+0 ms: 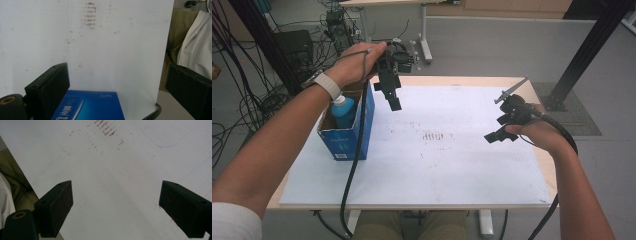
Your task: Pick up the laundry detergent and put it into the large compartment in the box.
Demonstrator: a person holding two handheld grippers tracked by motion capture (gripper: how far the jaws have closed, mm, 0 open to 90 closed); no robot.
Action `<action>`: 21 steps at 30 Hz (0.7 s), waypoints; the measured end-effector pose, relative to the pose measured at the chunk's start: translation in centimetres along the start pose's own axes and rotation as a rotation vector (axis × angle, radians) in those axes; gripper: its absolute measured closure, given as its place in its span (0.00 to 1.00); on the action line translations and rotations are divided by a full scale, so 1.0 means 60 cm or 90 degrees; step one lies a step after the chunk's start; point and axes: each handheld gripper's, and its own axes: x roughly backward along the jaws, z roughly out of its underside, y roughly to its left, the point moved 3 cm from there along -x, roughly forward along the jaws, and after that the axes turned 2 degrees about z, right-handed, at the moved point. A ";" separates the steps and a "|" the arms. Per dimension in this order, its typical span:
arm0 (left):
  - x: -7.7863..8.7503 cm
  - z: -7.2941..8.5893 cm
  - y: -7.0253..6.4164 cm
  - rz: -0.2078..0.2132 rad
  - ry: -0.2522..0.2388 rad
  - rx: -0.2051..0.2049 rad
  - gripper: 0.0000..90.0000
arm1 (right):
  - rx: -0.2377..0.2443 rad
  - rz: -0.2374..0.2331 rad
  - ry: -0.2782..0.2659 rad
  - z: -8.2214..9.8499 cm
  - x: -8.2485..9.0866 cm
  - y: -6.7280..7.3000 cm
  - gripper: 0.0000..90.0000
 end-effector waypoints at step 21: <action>-0.026 -0.033 -0.008 -0.009 0.018 -0.047 0.07 | -0.002 0.004 -0.005 0.009 0.006 0.003 0.13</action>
